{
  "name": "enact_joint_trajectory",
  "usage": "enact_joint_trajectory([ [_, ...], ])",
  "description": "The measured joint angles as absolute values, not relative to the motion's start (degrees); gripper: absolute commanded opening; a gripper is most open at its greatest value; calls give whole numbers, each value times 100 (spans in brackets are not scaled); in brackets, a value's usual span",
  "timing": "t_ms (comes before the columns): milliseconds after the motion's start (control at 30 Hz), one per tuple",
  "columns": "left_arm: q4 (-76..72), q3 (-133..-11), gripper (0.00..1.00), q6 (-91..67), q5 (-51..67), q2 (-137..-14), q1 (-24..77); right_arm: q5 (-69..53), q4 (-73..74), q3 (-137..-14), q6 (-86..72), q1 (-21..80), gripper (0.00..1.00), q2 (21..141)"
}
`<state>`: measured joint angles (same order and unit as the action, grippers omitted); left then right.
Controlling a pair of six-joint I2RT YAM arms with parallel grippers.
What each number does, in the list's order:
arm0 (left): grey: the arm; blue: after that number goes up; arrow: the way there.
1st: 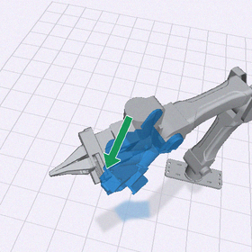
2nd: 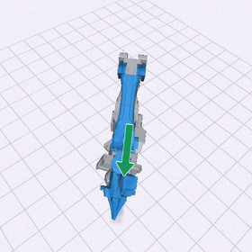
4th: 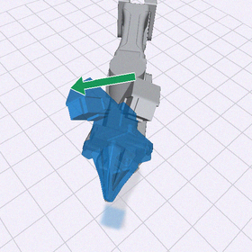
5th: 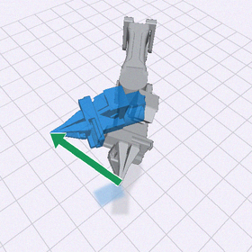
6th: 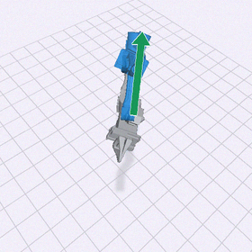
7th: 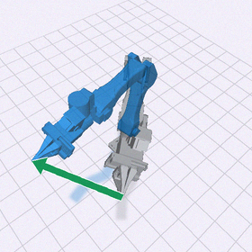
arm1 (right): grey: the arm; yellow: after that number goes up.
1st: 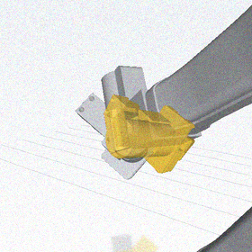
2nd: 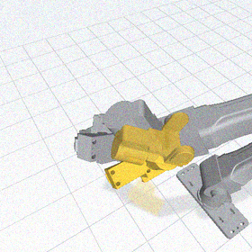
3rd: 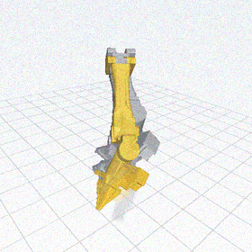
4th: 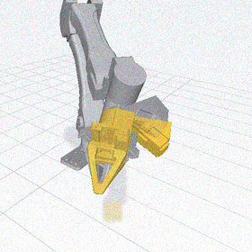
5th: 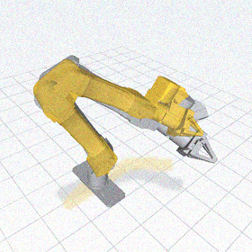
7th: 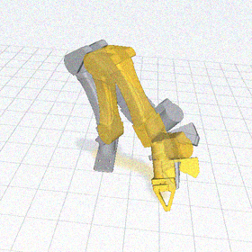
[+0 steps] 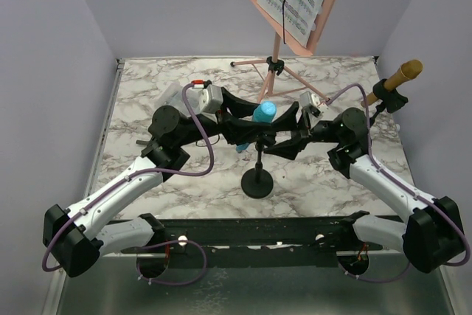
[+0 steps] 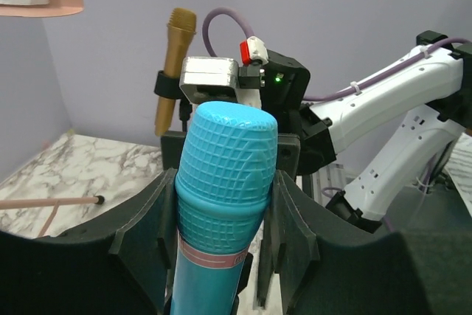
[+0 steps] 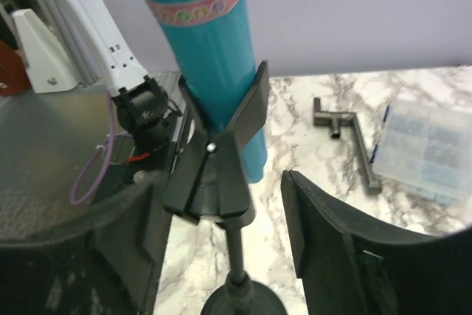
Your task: Set up the instrument practice props
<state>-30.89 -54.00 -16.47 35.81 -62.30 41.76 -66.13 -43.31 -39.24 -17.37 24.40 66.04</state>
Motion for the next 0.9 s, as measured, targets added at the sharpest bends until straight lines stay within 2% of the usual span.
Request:
enact_joint_trajectory([
  [33, -3100, -5400, 0, -1658, 3597, -6241, 4191, -6576, -4311, -3911, -1756, 2440, 98, 6554],
  [167, -3100, -5400, 0, -1671, 3688, -6239, 4261, -6379, -3931, -3865, -1756, 2440, 100, 6217],
  [200, -3096, -5400, 6, -1691, 3688, -6239, 4268, -6307, -3782, -3865, -1758, 2440, 100, 6130],
  [267, -3096, -5400, 26, -1741, 3688, -6237, 4268, -6143, -3465, -3870, -1800, 2440, 100, 5972],
  [433, -3083, -5398, 62, -1935, 3677, -6226, 4268, -5815, -2530, -4007, -2084, 2440, 100, 5743],
  [500, -3057, -5393, 73, -2040, 3669, -6198, 4268, -5743, -2250, -4167, -2246, 2440, 100, 5730],
  [633, -3035, -5231, 86, -2320, 3511, -6014, 4276, -5704, -1750, -4727, -2414, 2473, 99, 5824],
  [700, -3022, -5122, 97, -2414, 3439, -5881, 4276, -5714, -1627, -5000, -2447, 2488, 95, 5946],
  [733, -3009, -5092, 99, -2451, 3404, -5822, 4276, -5730, -1564, -5105, -2449, 2502, 92, 6025],
  [867, -2921, -5054, 97, -2561, 3295, -5669, 4276, -5935, -1337, -5341, -2473, 2519, 76, 6401],
  [900, -2832, -5024, 95, -2561, 3245, -5599, 4276, -5992, -1304, -5341, -2495, 2519, 67, 6473],
])
